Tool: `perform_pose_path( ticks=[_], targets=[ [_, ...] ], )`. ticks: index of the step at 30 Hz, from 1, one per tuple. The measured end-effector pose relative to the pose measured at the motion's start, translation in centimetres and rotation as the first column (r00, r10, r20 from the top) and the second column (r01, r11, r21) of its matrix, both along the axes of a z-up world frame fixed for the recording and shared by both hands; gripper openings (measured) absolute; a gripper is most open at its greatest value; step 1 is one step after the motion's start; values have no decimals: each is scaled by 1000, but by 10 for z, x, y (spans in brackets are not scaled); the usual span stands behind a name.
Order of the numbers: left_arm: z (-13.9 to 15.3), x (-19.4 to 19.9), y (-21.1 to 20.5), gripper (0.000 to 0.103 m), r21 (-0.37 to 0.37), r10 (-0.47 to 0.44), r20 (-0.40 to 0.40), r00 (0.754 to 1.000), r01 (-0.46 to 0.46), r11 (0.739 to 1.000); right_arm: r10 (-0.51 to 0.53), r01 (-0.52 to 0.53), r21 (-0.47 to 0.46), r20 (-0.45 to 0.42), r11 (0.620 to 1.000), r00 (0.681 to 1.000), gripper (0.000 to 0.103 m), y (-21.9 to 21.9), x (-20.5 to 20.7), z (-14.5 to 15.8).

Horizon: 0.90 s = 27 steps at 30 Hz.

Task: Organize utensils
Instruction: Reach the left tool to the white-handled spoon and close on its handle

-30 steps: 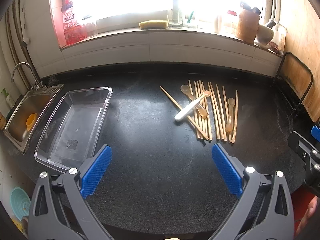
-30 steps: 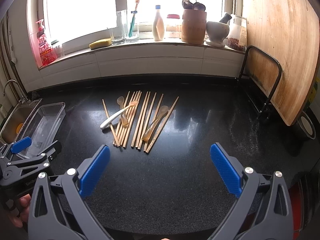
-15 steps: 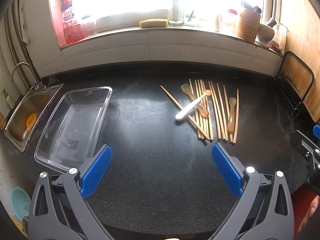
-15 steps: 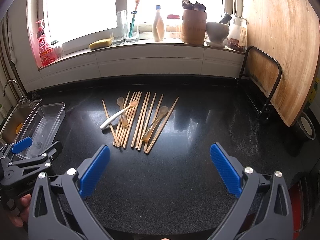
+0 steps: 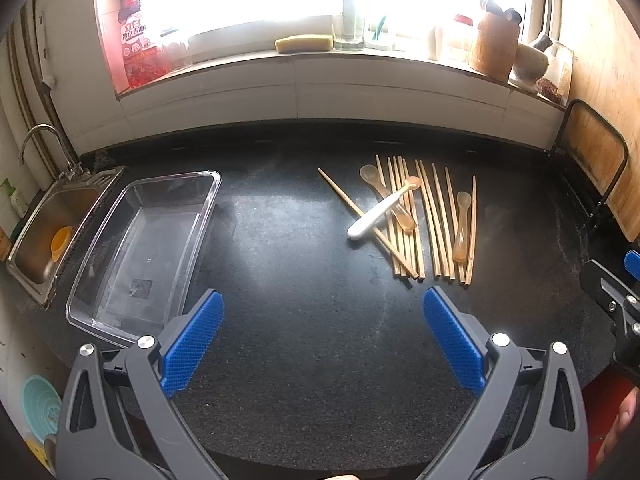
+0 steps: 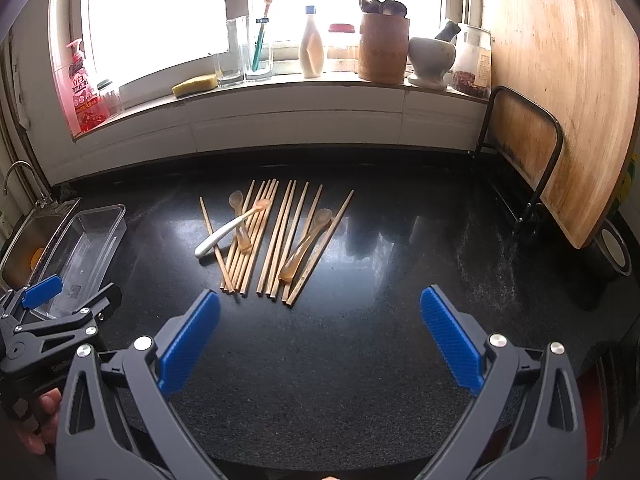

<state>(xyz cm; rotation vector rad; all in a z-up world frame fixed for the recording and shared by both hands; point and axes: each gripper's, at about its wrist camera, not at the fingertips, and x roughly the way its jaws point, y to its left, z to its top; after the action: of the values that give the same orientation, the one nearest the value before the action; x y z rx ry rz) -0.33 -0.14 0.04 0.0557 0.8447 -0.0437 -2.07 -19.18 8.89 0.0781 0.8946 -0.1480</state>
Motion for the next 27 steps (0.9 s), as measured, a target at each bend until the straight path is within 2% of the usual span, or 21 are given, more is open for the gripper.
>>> perform_pose_path(
  ticks=[4,8,12,14,15,16,18,19,21,22,24,27],
  targets=[
    [-4,2,-2,97,9,-13,3,1000,13,1000,-2,2,-1,-3,1000,1000,97,-2,0,-2],
    [-11,2,-6,97,-7,-75,26,997,75,997,-10,10,-5,-12,1000,1000,97,-8,4,-7],
    [-24,10,-10,97,61,-64,28,998,62,996,-23,23,-3,-24,1000,999,97,-16,10,-14],
    [-32,21,-6,97,30,-42,-2,999,42,999,-36,36,1,-28,999,999,97,-22,13,-18],
    [-35,28,-4,97,-2,-34,-38,999,34,999,-38,39,2,-29,999,999,97,-24,14,-19],
    [-40,39,-1,97,-66,-26,-90,996,20,998,-41,41,5,-31,999,999,97,-27,16,-22],
    [-43,52,-5,97,-90,-24,-104,994,15,996,-46,46,3,-36,999,998,97,-31,20,-28],
    [-42,55,-10,97,-68,-38,-76,996,33,997,-45,45,3,-38,999,998,97,-32,22,-30],
    [-41,64,-27,97,49,-61,-24,998,62,997,-44,44,-1,-46,999,998,97,-36,27,-36],
    [-42,72,-34,97,85,-80,-19,997,82,993,-45,45,-5,-53,999,998,97,-38,31,-40],
    [-44,88,-40,97,99,-95,-34,995,98,990,-49,48,-5,-59,999,997,97,-42,39,-47],
    [-50,118,-43,97,43,-146,-68,987,149,988,-54,54,-2,-78,999,996,97,-49,58,-62]
  ],
)
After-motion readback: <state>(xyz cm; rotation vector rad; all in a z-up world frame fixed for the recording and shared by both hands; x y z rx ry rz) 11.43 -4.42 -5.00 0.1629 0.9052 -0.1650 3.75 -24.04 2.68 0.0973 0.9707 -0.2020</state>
